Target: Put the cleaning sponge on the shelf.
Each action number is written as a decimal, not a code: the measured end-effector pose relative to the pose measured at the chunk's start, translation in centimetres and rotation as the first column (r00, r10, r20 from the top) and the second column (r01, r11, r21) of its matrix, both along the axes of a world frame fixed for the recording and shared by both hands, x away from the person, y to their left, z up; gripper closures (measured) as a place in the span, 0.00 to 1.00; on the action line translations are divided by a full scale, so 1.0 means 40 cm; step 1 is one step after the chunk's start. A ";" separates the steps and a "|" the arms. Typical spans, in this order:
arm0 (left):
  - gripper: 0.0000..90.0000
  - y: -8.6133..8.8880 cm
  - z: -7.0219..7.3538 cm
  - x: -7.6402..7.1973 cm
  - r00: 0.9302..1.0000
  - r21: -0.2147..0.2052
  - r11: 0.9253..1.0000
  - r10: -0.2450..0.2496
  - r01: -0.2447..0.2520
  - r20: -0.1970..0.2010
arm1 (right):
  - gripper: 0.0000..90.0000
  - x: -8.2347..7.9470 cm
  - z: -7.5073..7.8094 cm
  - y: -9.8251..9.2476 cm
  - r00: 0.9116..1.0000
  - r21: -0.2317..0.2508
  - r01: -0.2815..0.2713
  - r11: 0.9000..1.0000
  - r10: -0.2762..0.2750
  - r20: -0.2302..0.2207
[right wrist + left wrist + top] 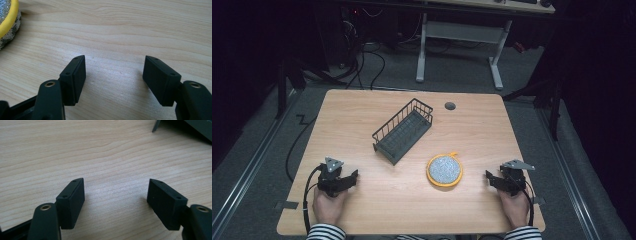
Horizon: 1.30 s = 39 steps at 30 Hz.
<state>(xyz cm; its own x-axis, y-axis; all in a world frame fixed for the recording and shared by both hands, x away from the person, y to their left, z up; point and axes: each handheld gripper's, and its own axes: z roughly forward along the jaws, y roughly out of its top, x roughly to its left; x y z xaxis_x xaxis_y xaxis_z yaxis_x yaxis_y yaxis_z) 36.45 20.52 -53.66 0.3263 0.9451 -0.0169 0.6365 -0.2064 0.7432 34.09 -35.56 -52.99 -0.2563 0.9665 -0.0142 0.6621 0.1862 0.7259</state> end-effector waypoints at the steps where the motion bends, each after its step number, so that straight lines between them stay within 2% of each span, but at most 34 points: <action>1: 0.34 0.000 0.000 0.000 1.000 0.000 1.000 0.000 0.000 0.001 | 0.39 0.000 0.000 0.000 1.000 0.000 0.000 1.000 0.000 0.000; 10: 0.27 -0.005 -0.001 0.002 1.000 0.002 1.000 -0.012 0.012 -0.008 | 0.39 0.000 0.000 0.001 1.000 -0.001 -0.001 1.000 0.001 0.000; 13: 0.27 -0.008 -0.001 0.001 1.000 0.003 1.000 0.001 -0.001 -0.008 | 0.39 0.000 0.000 0.001 1.000 -0.002 -0.001 1.000 0.001 0.000; 21: 0.30 -0.001 0.000 0.000 1.000 -0.008 1.000 -0.004 0.004 -0.006 | 0.39 0.000 0.000 0.001 1.000 -0.002 -0.001 1.000 0.001 0.000; 28: 0.33 0.003 0.013 -0.003 1.000 -0.060 0.998 -0.016 0.014 -0.018 | 0.38 -0.001 0.000 0.001 1.000 -0.002 -0.001 1.000 0.001 0.000; 31: 0.33 0.004 0.019 -0.002 1.000 -0.069 0.997 -0.022 0.021 -0.021 | 0.38 -0.001 0.000 0.001 1.000 -0.001 -0.001 1.000 0.001 0.000; 36: 0.33 0.005 0.043 0.003 0.999 -0.094 0.995 -0.033 0.031 -0.017 | 0.38 -0.001 0.000 0.001 1.000 -0.001 -0.002 1.000 0.002 0.000; 39: 0.34 0.007 0.064 0.006 0.999 -0.133 0.990 -0.046 0.044 -0.010 | 0.38 -0.001 0.000 0.001 1.000 -0.001 -0.002 1.000 0.002 0.000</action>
<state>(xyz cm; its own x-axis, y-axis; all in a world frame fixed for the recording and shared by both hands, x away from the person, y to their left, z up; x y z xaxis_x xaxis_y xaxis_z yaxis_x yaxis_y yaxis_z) 36.67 20.78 -51.11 0.3673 0.9186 -0.1460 0.6383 -0.1348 0.7579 34.06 -35.51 -52.99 -0.2581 0.9660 -0.0153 0.6619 0.1883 0.7255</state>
